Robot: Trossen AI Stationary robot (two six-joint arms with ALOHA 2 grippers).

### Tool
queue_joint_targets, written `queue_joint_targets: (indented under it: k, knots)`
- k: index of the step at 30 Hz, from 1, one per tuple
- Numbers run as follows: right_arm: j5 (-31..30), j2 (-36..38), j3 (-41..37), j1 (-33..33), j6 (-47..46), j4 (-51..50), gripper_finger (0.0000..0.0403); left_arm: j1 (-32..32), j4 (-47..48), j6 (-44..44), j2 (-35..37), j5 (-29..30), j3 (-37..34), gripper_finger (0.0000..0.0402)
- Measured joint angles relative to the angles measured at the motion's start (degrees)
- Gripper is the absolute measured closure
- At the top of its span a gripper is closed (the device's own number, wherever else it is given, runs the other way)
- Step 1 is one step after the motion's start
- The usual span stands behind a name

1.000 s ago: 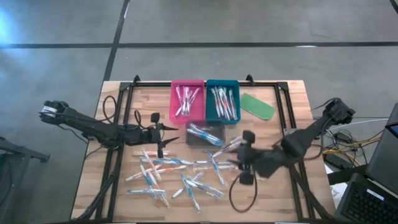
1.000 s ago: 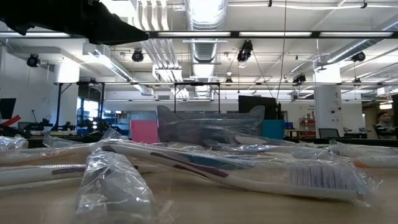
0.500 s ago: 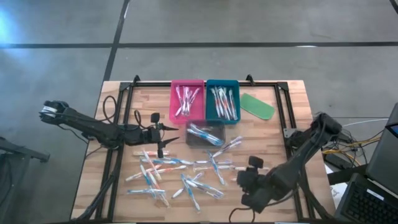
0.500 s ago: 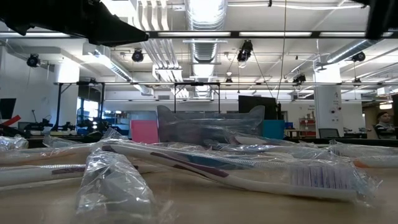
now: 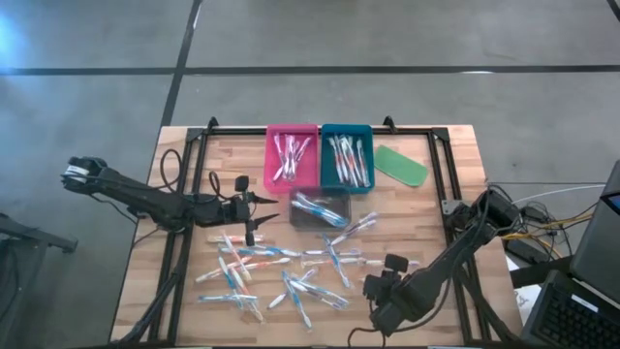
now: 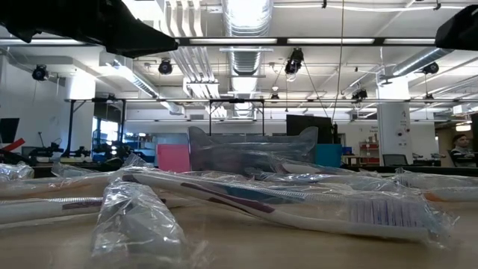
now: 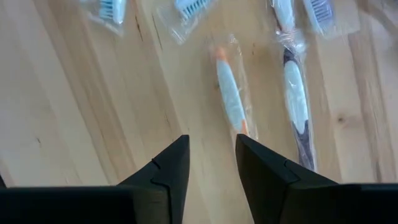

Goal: Pick & Place Toothbrushes
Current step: Put the orange toothbrush into the blue bin

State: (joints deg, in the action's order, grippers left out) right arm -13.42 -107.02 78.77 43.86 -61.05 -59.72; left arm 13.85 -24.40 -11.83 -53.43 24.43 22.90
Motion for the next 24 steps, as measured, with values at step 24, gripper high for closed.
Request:
queue_joint_targets:
  k: [24]
  knots:
    - [1.82,0.17,-13.36,-2.08,-1.32,10.21,0.0266,0.0,1.44,1.35,0.0,-0.24,0.0,0.0238]
